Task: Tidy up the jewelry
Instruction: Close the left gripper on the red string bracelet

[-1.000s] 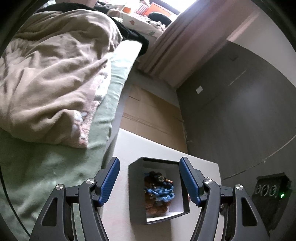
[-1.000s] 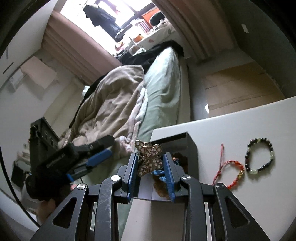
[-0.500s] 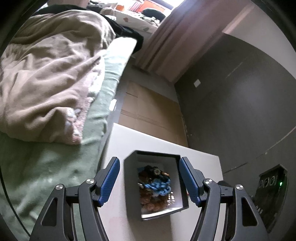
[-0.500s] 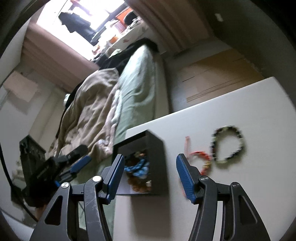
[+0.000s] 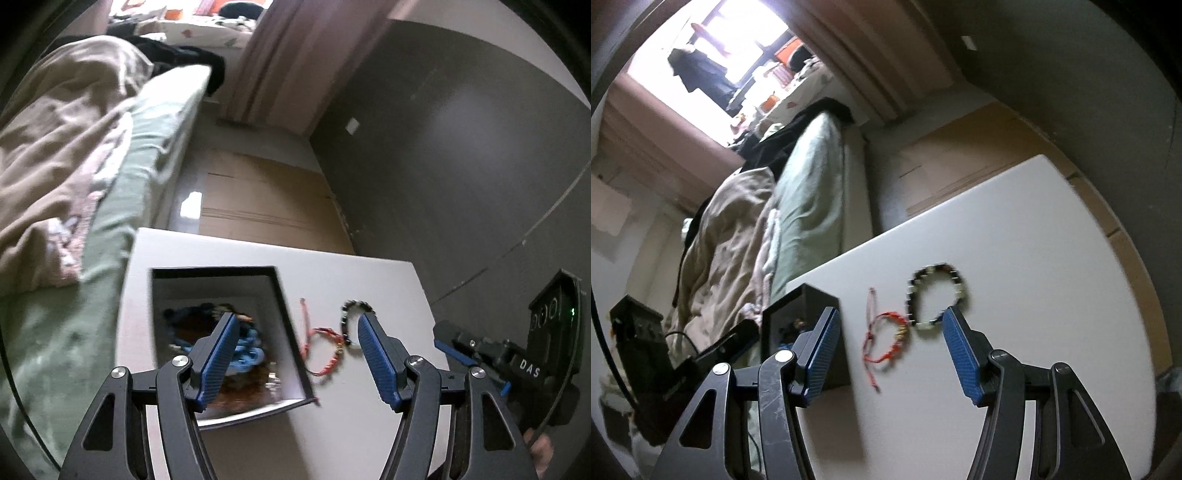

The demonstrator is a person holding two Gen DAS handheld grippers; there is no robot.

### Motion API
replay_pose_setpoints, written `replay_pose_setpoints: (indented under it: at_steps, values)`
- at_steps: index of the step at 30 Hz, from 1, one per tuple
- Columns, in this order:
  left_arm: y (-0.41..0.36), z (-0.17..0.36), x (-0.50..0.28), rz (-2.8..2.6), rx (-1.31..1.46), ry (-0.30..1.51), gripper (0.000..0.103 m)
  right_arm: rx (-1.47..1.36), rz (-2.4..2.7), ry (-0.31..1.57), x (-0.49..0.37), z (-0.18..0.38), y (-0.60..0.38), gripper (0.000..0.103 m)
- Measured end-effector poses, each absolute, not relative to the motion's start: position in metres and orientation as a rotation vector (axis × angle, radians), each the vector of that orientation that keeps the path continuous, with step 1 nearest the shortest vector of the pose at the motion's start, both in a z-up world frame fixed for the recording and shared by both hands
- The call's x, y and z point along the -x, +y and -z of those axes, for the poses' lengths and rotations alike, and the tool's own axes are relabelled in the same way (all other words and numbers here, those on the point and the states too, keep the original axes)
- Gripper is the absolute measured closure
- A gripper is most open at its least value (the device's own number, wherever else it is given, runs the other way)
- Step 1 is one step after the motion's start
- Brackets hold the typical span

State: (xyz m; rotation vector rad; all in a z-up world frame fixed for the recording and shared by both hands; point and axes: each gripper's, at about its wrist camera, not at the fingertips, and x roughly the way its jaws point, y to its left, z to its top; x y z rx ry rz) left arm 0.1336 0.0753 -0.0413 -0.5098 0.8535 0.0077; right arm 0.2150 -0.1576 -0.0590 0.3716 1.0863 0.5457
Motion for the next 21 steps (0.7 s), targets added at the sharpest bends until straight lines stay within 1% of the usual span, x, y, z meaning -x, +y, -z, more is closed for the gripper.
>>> replay_pose_setpoints:
  at_steps: [4,8,10,13,14,15,16,17,19,21]
  values:
    - [0.052,0.040,-0.144,0.028,0.453,0.881,0.036,-0.391,-0.505,1.109,-0.222,0.063,-0.174,0.044]
    - [0.026,0.041,-0.167,0.054,0.353,0.961,0.042,-0.415,-0.446,1.155,-0.231,0.073,-0.192,0.044]
    - [0.016,0.045,-0.179,0.054,0.317,1.009,0.054,-0.429,-0.420,1.176,-0.234,0.077,-0.200,0.044]
    - [0.000,0.054,-0.192,0.067,0.275,1.067,0.055,-0.405,-0.418,1.170,-0.236,0.072,-0.203,0.044]
    - [-0.004,0.059,-0.196,0.066,0.256,1.085,0.057,-0.391,-0.411,1.164,-0.236,0.069,-0.204,0.044]
    - [-0.007,0.062,-0.198,0.063,0.246,1.098,0.065,-0.382,-0.400,1.164,-0.237,0.068,-0.206,0.044]
    - [-0.009,0.067,-0.201,0.062,0.242,1.115,0.069,-0.377,-0.393,1.168,-0.238,0.069,-0.208,0.044]
    - [-0.011,0.072,-0.205,0.060,0.241,1.137,0.070,-0.374,-0.386,1.177,-0.239,0.070,-0.211,0.044]
    - [-0.015,0.082,-0.211,0.053,0.230,1.174,0.076,-0.369,-0.371,1.192,-0.241,0.073,-0.215,0.044]
    - [-0.019,0.090,-0.217,0.041,0.210,1.198,0.078,-0.359,-0.344,1.197,-0.241,0.074,-0.220,0.044]
